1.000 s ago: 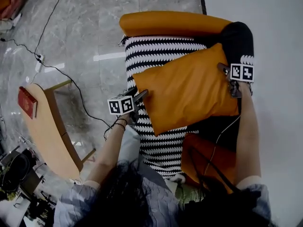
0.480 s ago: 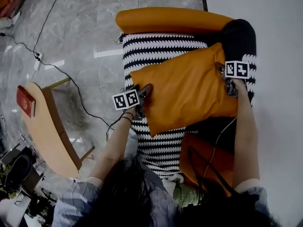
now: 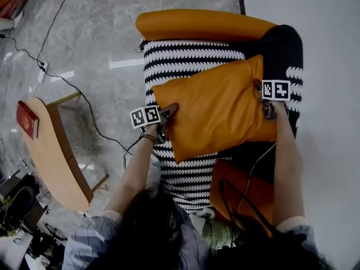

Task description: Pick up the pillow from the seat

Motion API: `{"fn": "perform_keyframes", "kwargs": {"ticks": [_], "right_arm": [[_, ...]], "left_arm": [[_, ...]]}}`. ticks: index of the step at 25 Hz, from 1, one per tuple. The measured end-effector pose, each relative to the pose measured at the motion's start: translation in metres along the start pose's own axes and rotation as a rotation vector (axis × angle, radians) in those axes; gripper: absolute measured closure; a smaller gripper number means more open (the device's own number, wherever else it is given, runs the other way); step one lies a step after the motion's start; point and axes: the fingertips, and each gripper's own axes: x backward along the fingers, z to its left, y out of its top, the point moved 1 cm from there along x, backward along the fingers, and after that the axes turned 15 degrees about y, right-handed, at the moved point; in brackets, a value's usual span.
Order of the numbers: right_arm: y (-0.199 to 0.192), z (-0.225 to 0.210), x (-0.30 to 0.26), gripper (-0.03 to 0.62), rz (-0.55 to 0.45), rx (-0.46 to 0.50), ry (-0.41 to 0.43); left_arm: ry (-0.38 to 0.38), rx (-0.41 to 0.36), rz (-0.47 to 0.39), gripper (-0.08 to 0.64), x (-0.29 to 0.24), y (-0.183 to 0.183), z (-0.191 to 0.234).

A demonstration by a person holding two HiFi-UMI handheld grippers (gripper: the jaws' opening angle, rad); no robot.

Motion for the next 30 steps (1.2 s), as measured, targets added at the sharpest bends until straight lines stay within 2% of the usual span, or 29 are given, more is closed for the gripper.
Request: {"fn": "perform_keyframes", "kwargs": {"ticks": [4,8,12,16,20,24,30], "right_arm": [[-0.007,0.006,0.000,0.480,-0.044,-0.017,-0.015],[-0.023,0.012,0.007,0.494,-0.051,-0.057,-0.015],[-0.048,0.023,0.021,0.507,-0.079,-0.123,0.016],[-0.066,0.048,0.050,0.520,-0.173,-0.172,0.080],[-0.072,0.081,0.081,0.530,-0.264,-0.166,0.101],[-0.070,0.112,0.111,0.534,-0.302,-0.123,0.114],[-0.057,0.147,0.156,0.537,-0.409,-0.080,0.118]], "left_arm": [[-0.029,-0.040,0.049,0.143,0.005,0.004,0.000],[-0.032,-0.083,-0.010,0.249,0.016,-0.001,-0.001],[-0.013,-0.146,-0.038,0.301,0.032,-0.006,0.002],[-0.025,-0.203,-0.013,0.327,0.059,-0.017,0.007],[-0.029,-0.222,-0.025,0.350,0.090,-0.028,0.012],[-0.026,-0.235,-0.083,0.364,0.120,-0.029,0.014],[-0.061,-0.268,-0.239,0.376,0.168,-0.005,-0.001]]}}
